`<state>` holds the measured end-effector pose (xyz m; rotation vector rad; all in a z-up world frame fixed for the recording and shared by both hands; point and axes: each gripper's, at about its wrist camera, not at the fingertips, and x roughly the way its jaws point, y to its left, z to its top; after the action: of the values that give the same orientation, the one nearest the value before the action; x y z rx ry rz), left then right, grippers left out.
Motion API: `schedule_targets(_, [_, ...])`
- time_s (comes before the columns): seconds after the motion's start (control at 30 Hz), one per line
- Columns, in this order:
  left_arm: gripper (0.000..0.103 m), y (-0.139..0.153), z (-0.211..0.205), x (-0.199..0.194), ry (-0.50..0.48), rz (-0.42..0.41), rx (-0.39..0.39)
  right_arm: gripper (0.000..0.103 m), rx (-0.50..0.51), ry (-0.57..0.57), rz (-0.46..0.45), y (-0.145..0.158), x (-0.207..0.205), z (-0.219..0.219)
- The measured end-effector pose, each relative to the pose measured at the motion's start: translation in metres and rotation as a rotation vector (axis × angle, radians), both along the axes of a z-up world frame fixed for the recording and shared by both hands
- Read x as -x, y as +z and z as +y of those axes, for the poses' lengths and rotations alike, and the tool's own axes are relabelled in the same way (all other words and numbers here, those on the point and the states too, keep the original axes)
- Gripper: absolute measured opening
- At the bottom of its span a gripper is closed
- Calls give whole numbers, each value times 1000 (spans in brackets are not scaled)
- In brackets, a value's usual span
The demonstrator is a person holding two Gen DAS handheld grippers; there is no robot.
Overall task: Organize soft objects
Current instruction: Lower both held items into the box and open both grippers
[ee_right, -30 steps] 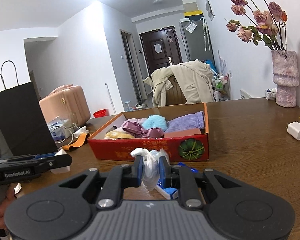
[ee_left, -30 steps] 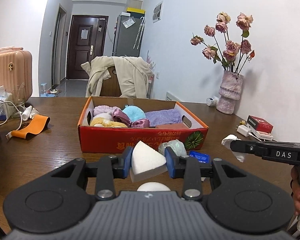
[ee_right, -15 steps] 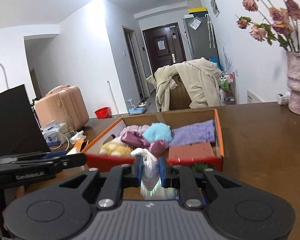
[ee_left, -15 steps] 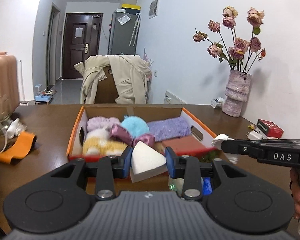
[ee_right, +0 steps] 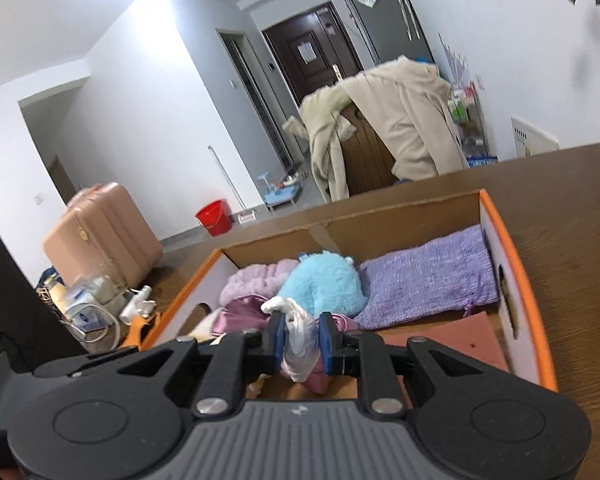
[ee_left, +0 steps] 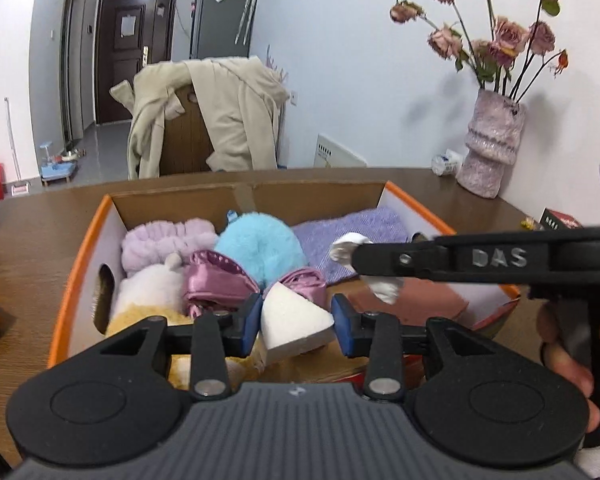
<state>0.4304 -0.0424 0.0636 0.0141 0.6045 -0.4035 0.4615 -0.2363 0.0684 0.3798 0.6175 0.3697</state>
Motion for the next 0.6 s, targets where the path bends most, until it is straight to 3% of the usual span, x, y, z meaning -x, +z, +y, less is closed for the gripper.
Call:
schedule_targets(0.13, [58, -9, 4, -5, -7, 21, 1, 27, -12, -39, 14, -10, -19, 3])
schedule_targets(0.27, [63, -3, 8, -1, -5, 1, -2, 52, -22, -53, 26, -16, -21, 5])
schedule_targets(0.47, [64, 16, 27, 18, 72, -21, 4, 52, -7, -83, -46, 9, 7, -11])
schedule_targets(0.6, [71, 37, 40, 53, 102, -76, 13, 53, 50, -87, -110, 29, 44, -19])
